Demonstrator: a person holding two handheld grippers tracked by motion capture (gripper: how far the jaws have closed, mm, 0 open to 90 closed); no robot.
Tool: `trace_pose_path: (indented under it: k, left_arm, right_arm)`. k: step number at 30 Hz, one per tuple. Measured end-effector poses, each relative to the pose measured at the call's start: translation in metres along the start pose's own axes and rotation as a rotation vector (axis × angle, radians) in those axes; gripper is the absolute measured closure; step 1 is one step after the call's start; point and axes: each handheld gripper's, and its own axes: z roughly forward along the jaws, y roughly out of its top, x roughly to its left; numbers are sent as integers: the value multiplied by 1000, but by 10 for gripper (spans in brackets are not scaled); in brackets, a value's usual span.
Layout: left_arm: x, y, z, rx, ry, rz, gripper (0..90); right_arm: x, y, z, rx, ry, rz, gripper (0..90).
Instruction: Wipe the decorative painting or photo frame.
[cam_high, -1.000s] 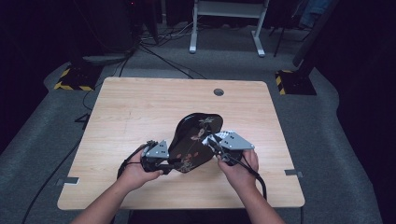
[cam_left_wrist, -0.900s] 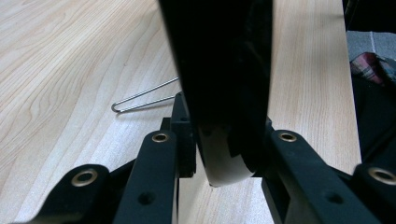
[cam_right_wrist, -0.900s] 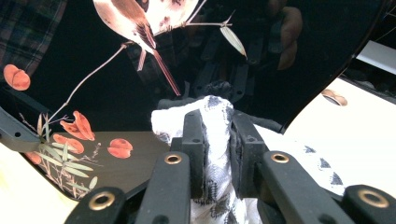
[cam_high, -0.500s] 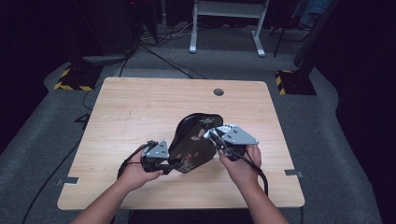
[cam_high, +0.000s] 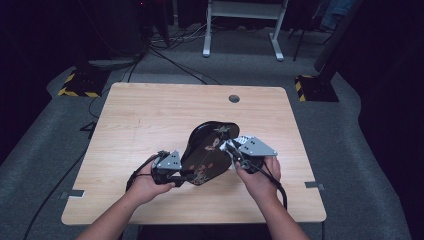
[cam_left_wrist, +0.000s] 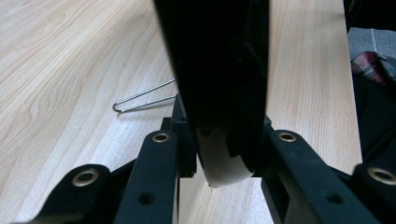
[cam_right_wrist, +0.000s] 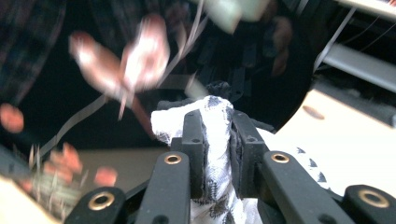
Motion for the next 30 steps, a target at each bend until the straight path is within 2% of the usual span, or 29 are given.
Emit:
trace_pose_path:
  k: [2,4,11,13,15,20,22,24,29,30]
  left_arm:
    - [0,0,0,0,-3,0,736]
    - [0,0,0,0,-3,1,735]
    - [-1,0,1,1,-3,-1,734]
    - [-1,0,1,0,-4,-2,735]
    - [0,0,1,1,-5,-1,736]
    - [0,0,1,-1,-6,-1,736]
    - [0,0,1,-1,-7,-1,736]
    - [0,0,1,-1,-7,0,736]
    - [0,0,1,0,-11,-4,730]
    - [0,0,1,0,-11,-4,730]
  right_arm:
    - [-6,7,-4,-23,-11,12,791]
    - [-6,6,-4,-27,-9,10,791]
    - [2,-24,6,43,5,7,791]
    - [2,-26,6,51,6,9,791]
    - [0,-21,4,45,-1,6,791]
    - [-10,7,-5,-19,-30,0,791]
    - [-13,11,-7,-29,-34,5,791]
    - [-12,7,-6,-27,-33,6,791]
    - [-1,-17,5,36,-7,-2,791]
    - [-1,-17,5,36,-7,-2,791]
